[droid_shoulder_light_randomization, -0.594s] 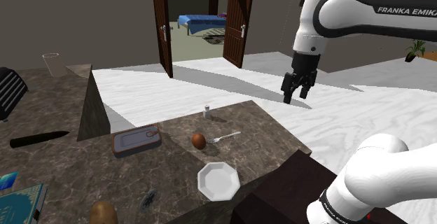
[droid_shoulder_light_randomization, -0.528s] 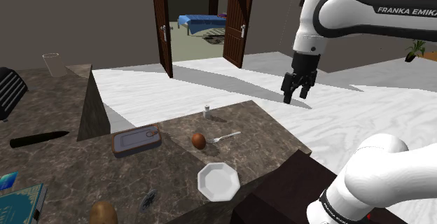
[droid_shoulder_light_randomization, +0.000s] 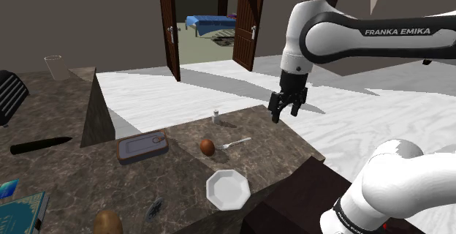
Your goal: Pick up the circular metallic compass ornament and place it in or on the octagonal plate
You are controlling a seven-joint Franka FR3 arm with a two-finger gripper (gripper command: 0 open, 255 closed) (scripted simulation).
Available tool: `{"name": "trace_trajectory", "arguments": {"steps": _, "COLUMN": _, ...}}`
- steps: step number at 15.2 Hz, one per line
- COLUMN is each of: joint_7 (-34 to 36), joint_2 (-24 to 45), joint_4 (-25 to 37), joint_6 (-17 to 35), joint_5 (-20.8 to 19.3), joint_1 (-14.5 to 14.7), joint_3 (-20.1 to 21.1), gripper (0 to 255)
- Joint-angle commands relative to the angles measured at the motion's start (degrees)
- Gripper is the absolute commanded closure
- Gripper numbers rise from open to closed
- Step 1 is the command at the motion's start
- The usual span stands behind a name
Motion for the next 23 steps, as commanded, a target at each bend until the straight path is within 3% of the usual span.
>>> {"name": "trace_trajectory", "arguments": {"steps": 1, "joint_7": 2.50, "joint_2": 2.15, "joint_4": -0.48, "joint_6": 3.24, "joint_5": 1.58, "joint_1": 1.04, "joint_3": 2.56, "gripper": 0}}
{"name": "trace_trajectory", "arguments": {"steps": 8, "joint_7": 10.25, "joint_2": 12.36, "joint_4": 0.53, "joint_6": 14.18, "joint_5": 4.62, "joint_1": 3.52, "joint_3": 10.62, "gripper": 0}}
{"name": "trace_trajectory", "arguments": {"steps": 13, "joint_7": 16.42, "joint_2": 21.74, "joint_4": 3.66, "joint_6": 21.51, "joint_5": 4.22, "joint_1": 4.30, "joint_3": 16.17, "gripper": 0}}
{"name": "trace_trajectory", "arguments": {"steps": 18, "joint_7": 23.91, "joint_2": 32.51, "joint_4": 8.68, "joint_6": 27.75, "joint_5": 0.53, "joint_1": 4.57, "joint_3": 21.13, "gripper": 0}}
{"name": "trace_trajectory", "arguments": {"steps": 23, "joint_7": 32.99, "joint_2": 44.40, "joint_4": 15.59, "joint_6": 32.07, "joint_5": -6.84, "joint_1": 5.82, "joint_3": 24.18, "gripper": 0}}
